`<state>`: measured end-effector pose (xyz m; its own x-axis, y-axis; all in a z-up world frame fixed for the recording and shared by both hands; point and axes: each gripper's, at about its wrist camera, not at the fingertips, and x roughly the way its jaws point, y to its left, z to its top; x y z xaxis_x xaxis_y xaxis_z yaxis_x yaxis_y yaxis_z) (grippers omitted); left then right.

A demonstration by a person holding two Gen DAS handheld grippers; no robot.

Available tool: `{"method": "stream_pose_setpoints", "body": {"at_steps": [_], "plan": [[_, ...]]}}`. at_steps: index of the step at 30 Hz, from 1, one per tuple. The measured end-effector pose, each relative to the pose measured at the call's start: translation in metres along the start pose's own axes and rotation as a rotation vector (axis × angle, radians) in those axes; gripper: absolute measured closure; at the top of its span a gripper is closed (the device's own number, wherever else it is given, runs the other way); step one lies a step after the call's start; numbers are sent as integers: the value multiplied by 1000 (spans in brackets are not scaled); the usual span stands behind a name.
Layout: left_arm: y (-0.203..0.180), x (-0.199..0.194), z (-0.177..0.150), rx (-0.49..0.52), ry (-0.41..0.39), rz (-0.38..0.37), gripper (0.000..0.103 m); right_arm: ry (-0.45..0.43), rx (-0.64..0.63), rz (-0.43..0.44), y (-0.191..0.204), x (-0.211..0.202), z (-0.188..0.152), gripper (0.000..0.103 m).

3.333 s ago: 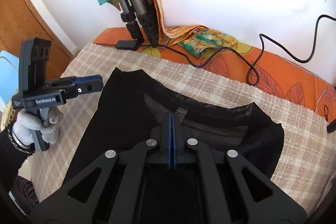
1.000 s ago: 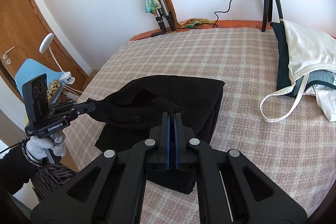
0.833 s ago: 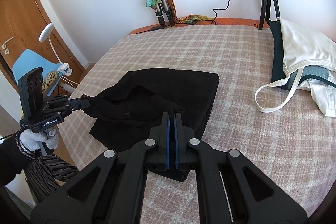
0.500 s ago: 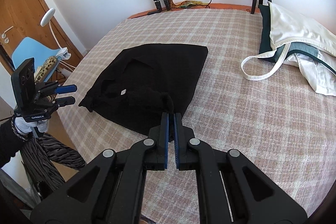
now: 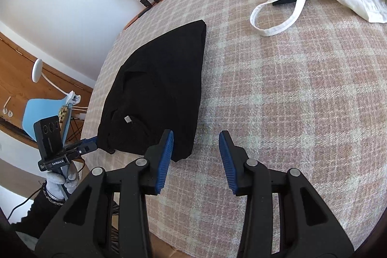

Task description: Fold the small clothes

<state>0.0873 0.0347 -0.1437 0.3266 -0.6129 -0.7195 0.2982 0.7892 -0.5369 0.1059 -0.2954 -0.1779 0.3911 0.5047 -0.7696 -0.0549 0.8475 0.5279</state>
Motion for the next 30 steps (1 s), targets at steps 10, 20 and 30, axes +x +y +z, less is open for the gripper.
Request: {"method": "stream_pose_setpoints", "body": {"at_steps": [10, 20, 30], "plan": [[3, -23, 8, -15, -66, -43, 100, -29, 1, 144, 17, -13, -2, 96], [11, -10, -4, 35, -4, 63, 100, 62, -48, -54, 12, 9, -11, 97], [22, -38, 20, -14, -92, 100, 66, -26, -92, -39, 14, -19, 7, 57]]}}
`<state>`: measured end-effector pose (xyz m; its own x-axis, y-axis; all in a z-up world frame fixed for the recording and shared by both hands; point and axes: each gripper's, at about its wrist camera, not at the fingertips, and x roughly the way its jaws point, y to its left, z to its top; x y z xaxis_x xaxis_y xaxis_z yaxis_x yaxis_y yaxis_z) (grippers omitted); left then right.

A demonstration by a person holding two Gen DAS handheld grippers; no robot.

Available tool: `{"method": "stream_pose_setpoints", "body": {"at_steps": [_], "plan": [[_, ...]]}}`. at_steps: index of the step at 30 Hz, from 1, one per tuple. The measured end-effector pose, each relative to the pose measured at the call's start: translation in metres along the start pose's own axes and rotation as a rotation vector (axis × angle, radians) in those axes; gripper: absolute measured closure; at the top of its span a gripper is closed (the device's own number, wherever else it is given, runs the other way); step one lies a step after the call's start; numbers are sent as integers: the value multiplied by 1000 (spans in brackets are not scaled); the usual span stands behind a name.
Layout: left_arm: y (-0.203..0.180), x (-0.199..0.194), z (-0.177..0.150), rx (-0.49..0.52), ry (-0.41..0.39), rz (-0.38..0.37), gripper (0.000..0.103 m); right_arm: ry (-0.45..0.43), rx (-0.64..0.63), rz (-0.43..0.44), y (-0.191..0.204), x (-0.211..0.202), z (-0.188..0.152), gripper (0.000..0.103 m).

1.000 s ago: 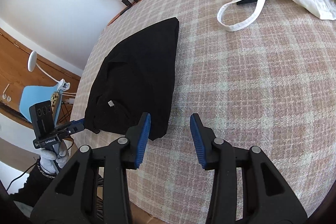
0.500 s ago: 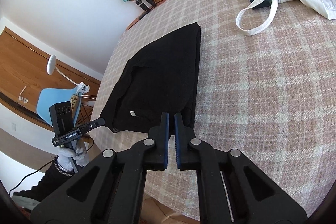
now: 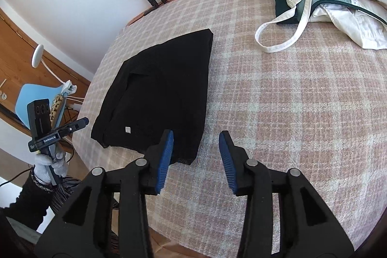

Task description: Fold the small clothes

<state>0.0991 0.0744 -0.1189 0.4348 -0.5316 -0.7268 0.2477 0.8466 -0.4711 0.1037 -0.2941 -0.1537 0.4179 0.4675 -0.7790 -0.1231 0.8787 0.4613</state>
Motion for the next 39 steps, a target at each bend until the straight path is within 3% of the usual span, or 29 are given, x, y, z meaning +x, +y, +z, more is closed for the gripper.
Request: {"method": "stream_pose_setpoints", "body": {"at_steps": [1, 6, 8, 17, 23, 28, 39], "plan": [[3, -1, 4, -15, -14, -3, 61, 4, 18, 25, -2, 0, 1, 56], [9, 1, 30, -61, -45, -38, 59, 34, 83, 70, -11, 13, 1, 56], [14, 6, 42, -87, -54, -57, 47, 45, 100, 77, -12, 19, -3, 56], [51, 47, 77, -255, -36, -108, 42, 63, 167, 132, -29, 34, -7, 56], [55, 72, 95, -260, -13, -100, 42, 54, 250, 230, -43, 34, -13, 56], [51, 97, 104, -259, 29, -127, 42, 61, 234, 256, -38, 41, -13, 56], [30, 125, 118, -203, 33, -203, 45, 60, 289, 349, -31, 63, -4, 57]]}}
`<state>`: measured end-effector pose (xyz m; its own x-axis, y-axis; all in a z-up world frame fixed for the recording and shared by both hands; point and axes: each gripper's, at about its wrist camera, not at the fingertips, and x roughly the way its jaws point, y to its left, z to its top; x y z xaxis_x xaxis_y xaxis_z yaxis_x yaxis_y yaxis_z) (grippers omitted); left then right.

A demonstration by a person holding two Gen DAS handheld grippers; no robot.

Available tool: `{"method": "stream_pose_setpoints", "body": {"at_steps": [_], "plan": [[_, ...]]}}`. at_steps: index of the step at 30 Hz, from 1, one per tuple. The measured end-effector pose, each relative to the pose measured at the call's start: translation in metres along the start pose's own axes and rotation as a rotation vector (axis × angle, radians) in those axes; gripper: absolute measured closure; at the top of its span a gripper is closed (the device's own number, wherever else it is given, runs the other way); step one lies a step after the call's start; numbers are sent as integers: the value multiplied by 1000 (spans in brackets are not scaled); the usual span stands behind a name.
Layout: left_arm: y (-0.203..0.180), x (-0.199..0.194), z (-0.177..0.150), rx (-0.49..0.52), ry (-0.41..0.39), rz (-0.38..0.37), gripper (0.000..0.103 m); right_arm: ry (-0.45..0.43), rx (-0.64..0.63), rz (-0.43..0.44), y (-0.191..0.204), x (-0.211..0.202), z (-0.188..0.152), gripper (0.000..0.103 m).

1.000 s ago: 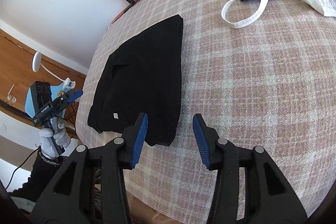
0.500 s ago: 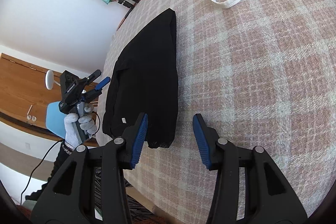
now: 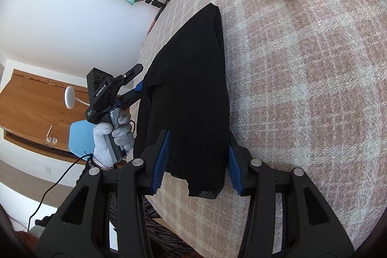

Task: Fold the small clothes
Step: 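Grasp the folded black shirt bundle with the right tool and lift it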

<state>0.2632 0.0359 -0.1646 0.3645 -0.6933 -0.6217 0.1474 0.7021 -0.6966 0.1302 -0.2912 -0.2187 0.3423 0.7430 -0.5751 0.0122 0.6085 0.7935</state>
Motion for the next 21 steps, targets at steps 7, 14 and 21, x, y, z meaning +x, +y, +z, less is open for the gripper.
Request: {"method": "stream_pose_setpoints", "body": {"at_steps": [7, 14, 21], "plan": [[-19, 17, -4, 76, 28, 52, 76, -4, 17, -9, 9, 14, 9, 60], [-45, 20, -14, 241, 4, 188, 92, 13, -92, -193, 30, 27, 9, 91], [-73, 3, -22, 370, -76, 241, 94, -9, -384, -490, 87, 42, -4, 94]]}}
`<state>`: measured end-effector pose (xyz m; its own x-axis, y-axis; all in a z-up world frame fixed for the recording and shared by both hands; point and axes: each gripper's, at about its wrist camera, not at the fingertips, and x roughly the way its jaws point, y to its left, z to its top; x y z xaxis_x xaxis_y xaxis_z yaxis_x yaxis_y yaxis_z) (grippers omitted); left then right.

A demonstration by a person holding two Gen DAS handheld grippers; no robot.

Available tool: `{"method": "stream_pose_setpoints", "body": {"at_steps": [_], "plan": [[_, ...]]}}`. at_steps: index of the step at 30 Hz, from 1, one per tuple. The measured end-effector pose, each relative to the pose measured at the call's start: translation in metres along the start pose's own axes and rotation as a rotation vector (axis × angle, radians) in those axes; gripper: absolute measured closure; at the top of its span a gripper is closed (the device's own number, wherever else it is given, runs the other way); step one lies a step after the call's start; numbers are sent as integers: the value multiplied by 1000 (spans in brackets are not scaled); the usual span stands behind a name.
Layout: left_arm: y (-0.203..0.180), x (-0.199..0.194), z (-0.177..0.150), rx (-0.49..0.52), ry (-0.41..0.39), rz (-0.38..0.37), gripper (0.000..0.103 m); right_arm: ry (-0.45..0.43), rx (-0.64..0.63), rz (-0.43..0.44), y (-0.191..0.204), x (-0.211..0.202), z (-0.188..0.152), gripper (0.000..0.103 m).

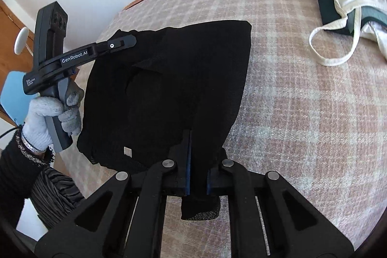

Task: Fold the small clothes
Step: 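Grasp the folded black shirt bundle with the right tool and lift it, then carry the shirt bundle with the right tool onto the white tote bag and release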

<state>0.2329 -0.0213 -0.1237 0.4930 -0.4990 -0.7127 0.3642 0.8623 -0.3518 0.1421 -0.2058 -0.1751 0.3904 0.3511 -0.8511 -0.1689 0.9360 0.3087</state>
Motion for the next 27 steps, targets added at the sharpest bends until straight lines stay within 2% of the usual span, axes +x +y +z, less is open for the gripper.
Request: {"method": "stream_pose_setpoints", "body": {"at_steps": [6, 15, 23, 27], "plan": [[-24, -17, 1, 86, -56, 15, 95, -63, -154, -121, 32, -17, 4, 94], [-65, -23, 15, 139, -114, -32, 95, -134, -182, -200, 28, -51, 2, 95], [-119, -12, 53, 185, -154, -105, 95, -215, -183, -297, 3, -99, 6, 95], [-151, 0, 78, 212, -169, -139, 95, -255, -174, -356, -24, -127, 10, 95]]}}
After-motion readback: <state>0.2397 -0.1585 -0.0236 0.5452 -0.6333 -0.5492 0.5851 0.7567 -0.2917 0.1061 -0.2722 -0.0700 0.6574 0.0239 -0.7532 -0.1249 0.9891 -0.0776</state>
